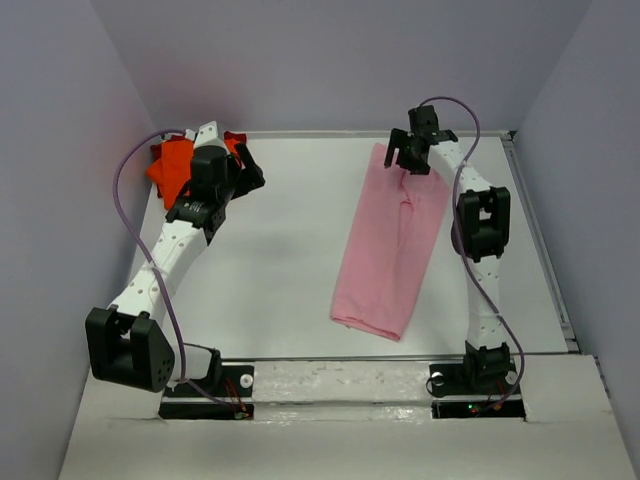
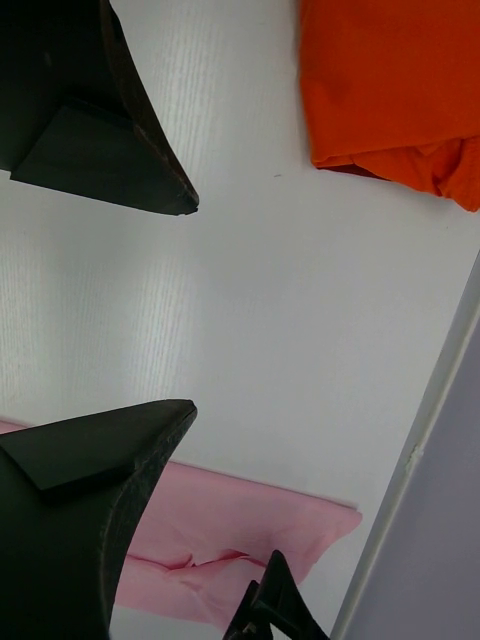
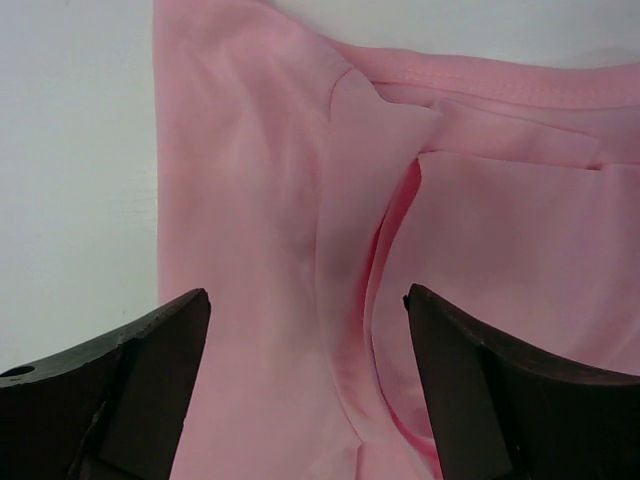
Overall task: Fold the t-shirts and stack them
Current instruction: Fold the tshirt
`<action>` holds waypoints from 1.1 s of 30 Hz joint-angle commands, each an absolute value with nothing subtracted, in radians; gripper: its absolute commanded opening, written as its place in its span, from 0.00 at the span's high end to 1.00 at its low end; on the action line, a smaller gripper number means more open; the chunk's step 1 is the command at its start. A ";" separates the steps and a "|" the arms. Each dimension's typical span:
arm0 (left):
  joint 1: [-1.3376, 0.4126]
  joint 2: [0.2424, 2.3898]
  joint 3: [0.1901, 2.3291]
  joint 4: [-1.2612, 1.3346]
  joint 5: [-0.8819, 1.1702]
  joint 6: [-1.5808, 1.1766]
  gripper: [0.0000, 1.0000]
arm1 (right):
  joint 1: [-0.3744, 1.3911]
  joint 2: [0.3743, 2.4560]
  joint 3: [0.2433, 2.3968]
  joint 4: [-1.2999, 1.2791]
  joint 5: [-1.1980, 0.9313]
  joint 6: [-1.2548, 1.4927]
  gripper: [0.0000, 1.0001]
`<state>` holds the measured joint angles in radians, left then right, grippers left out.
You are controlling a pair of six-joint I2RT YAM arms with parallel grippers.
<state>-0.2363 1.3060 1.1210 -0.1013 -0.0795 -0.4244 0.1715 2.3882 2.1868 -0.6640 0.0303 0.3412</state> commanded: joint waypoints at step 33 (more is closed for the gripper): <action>-0.241 1.304 1.120 -0.072 -0.072 -0.413 0.16 | 0.236 2.709 2.531 -0.454 -0.677 0.482 0.17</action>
<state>-0.2363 1.3060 1.1210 -0.1017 -0.0826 -0.4236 0.2226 2.7216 2.4805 -0.4522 -0.6540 0.5014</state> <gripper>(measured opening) 0.837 0.831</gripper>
